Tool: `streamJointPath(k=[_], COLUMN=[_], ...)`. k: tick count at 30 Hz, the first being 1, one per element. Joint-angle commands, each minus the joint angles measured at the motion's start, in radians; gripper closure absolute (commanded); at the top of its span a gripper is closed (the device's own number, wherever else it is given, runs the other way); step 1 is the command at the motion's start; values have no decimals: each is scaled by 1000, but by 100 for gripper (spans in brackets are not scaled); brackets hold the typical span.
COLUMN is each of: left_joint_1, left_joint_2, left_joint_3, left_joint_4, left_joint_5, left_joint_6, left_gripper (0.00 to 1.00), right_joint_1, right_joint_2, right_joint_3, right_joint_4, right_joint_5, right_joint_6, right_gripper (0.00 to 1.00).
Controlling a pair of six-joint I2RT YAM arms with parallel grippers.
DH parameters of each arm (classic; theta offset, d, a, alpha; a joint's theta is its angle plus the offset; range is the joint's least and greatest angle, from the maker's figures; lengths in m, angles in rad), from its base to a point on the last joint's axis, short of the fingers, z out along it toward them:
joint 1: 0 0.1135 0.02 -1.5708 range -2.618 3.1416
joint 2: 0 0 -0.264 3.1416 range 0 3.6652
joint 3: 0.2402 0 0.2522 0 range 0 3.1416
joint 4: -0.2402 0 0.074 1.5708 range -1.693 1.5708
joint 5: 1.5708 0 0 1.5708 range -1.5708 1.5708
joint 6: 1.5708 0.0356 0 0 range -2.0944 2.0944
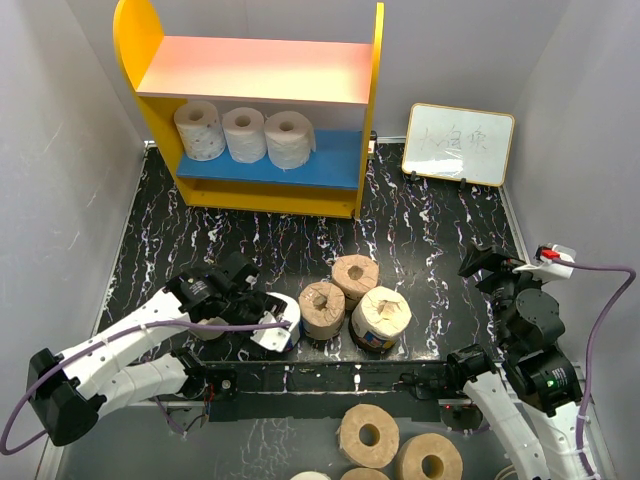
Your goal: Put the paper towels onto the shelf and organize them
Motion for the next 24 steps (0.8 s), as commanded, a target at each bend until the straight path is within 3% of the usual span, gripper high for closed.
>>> streamJointPath(k=[1, 6, 11, 12, 14, 15, 21, 24], left_joint_1=[-9, -11, -14, -17, -27, -35, -59, -65], left_joint_2=[21, 33, 31, 32, 43, 56, 121, 227], left_joint_3=[-12, -6, -14, -20, -29, -31, 51, 233], left_joint_4=[38, 51, 97, 105, 124, 134, 105, -101], left_joint_5=[15, 20, 22, 19, -2, -16, -38, -64], left_joint_6=[21, -5, -96, -110, -138, -161, -234, -195], left_gripper=[37, 43, 58, 66, 93, 100, 100, 100], right_joint_1=[4, 4, 3, 4, 5, 5, 4, 4], right_joint_2=[-18, -22, -31, -36, -38, -39, -40, -44], right_joint_3=[2, 2, 3, 2, 2, 2, 2, 2], right_joint_4=[39, 40, 40, 40, 40, 39, 40, 39], right_joint_5=[21, 21, 21, 22, 22, 23, 19, 18], right_joint_6=[8, 9, 9, 8, 8, 8, 9, 9], right_gripper=[16, 16, 16, 16, 16, 16, 16, 16])
